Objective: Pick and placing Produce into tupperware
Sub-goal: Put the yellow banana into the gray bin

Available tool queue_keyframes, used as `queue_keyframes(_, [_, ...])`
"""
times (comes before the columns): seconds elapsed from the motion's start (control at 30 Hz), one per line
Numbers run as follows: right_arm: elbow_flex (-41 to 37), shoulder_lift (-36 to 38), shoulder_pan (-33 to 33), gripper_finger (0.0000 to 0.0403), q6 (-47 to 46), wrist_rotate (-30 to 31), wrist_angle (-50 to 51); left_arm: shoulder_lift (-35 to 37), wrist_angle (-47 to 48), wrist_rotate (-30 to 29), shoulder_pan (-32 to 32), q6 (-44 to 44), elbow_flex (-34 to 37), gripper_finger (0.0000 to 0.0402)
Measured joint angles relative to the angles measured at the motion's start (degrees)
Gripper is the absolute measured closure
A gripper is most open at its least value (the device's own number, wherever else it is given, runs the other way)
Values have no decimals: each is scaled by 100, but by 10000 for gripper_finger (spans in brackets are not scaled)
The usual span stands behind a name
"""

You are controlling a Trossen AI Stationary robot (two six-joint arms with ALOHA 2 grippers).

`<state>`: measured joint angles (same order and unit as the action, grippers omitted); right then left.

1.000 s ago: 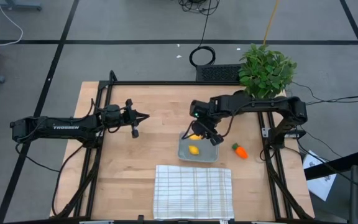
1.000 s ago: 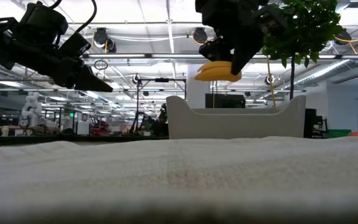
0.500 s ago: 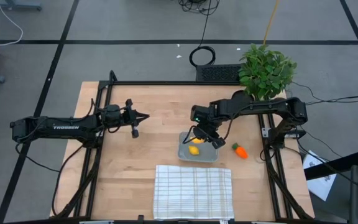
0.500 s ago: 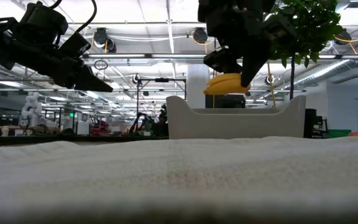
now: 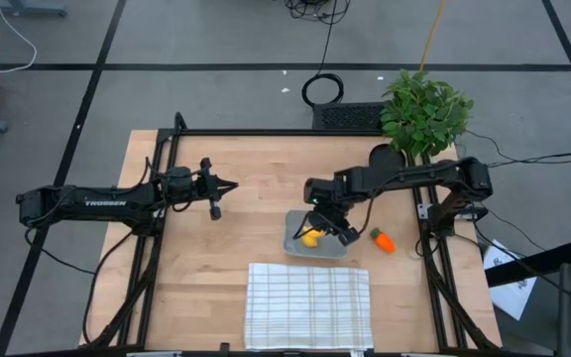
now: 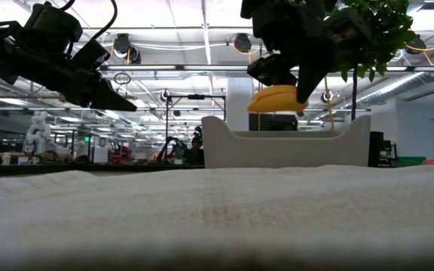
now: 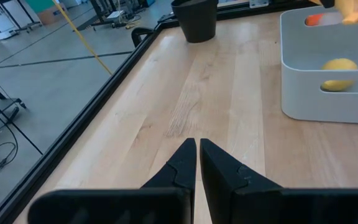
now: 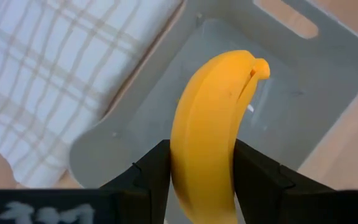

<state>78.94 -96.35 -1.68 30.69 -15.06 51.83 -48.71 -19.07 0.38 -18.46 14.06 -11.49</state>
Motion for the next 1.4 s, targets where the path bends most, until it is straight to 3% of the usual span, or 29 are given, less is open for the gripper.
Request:
queue_keyframes(0.23, [-22, 36, 183, 266, -4, 343, 30, 2, 0, 0, 2, 2, 0, 376])
queue_keyframes(0.97, [-1047, 32, 668, 266, -303, 319, -1248, 0, 0, 2, 1, -63, 0, 376])
queue_keyframes(1.2, [-1139, 32, 751, 266, -286, 924, -1360, 0, 0, 4, 2, 0, 0, 376])
queue_keyframes(1.4, [-1139, 32, 791, 266, -299, 934, -1353, 1, 2, 5, 1, 2, 0, 376])
